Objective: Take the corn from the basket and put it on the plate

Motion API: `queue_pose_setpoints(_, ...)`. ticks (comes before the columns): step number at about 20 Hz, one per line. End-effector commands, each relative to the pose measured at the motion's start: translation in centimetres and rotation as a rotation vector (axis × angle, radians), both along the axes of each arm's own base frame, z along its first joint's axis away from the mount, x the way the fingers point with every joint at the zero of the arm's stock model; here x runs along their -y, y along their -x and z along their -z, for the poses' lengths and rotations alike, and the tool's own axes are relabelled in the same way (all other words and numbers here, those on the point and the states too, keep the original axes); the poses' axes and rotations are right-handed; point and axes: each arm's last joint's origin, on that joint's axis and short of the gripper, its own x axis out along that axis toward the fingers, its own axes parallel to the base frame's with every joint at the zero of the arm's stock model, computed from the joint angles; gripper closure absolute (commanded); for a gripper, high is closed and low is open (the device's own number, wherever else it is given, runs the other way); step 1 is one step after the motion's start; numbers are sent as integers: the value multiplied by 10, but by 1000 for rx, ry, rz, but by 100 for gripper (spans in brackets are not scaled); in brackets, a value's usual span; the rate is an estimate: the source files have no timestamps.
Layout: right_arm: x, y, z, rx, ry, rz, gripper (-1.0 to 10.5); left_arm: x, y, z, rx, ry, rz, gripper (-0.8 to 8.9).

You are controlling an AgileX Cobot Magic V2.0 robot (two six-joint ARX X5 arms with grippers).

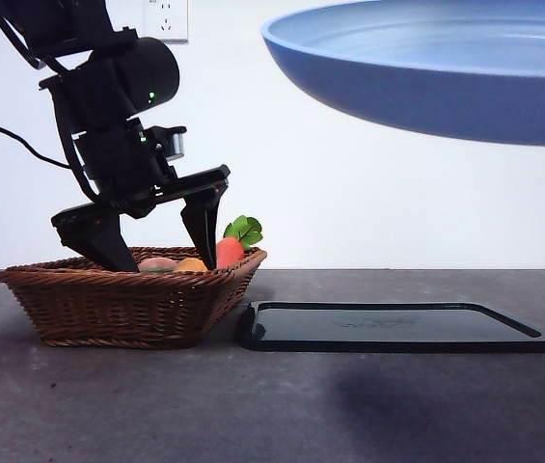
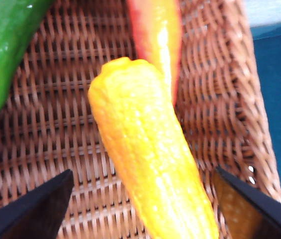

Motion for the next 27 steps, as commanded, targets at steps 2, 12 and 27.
queue_pose_setpoints(2, 0, 0, -4, 11, -17, 7, 944, 7, -7, 12, -13, -13, 10, 402)
queue_pose_setpoints(12, 0, 0, -3, -8, -7, 32, 944, 0, -4, 6, -38, -23, -2, 651)
queue_pose_setpoints(27, -54, -139, 68, -349, -128, -20, 944, 40, 119, -119, 158, 147, 438, 651)
